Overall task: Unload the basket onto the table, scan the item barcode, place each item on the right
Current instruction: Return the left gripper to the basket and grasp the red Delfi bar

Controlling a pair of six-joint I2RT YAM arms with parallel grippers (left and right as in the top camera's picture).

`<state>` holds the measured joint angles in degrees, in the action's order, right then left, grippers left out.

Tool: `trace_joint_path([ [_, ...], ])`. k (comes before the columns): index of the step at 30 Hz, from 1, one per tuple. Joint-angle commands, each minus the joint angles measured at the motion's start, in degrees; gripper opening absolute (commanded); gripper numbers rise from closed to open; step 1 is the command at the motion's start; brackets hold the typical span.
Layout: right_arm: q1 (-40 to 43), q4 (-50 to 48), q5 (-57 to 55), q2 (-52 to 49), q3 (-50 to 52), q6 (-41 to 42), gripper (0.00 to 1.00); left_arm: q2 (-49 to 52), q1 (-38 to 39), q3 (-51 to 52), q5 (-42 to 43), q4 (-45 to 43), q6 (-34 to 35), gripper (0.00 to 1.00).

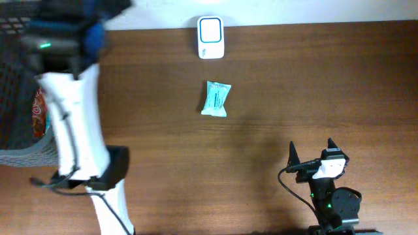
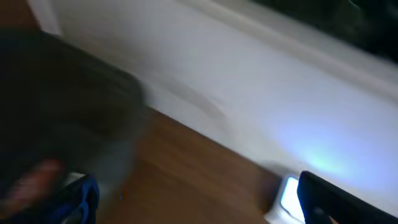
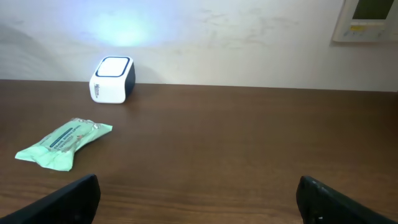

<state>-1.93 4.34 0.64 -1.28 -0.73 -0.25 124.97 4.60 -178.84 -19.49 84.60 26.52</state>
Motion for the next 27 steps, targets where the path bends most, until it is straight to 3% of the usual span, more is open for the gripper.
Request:
trace_joint_path([
  [1,-0.26,0.22,-0.26,0.39,0.42,-0.35,0.99,-2.58,-11.93,-0.35,0.02,1.22,-4.59,1.00],
  [5,-0.26,0.22,-0.26,0.39,0.42,-0.35,0.99,-2.40,-23.26,9.94,0.07,0.24,-8.28,1.00],
  [9,-0.26,0.22,-0.26,0.39,0.42,-0.35,0.99,-2.40,-29.92,29.22,0.44,-9.66,-14.56,0.99],
  [14,-0.26,0.22,-0.26,0.39,0.42,-0.35,0.99,-2.40,-32.57,50.90,0.85,-24.30,-28.37,1.00],
  [17,-0.26,0.22,-0.26,0.39,0.42,-0.35,0.99,-2.40,-33.09,60.26,8.76,-30.38,-37.11,0.96],
  [22,-0.26,0.22,-0.26,0.39,0.42,-0.35,0.99,-1.86,-33.42,66.12,6.38,-35.89,-38.42,0.86],
  [27,-0.26,0.22,-0.26,0.39,0.42,-0.35,0.99,0.85,-35.30,66.38,3.21,-34.23,-38.45,0.79],
])
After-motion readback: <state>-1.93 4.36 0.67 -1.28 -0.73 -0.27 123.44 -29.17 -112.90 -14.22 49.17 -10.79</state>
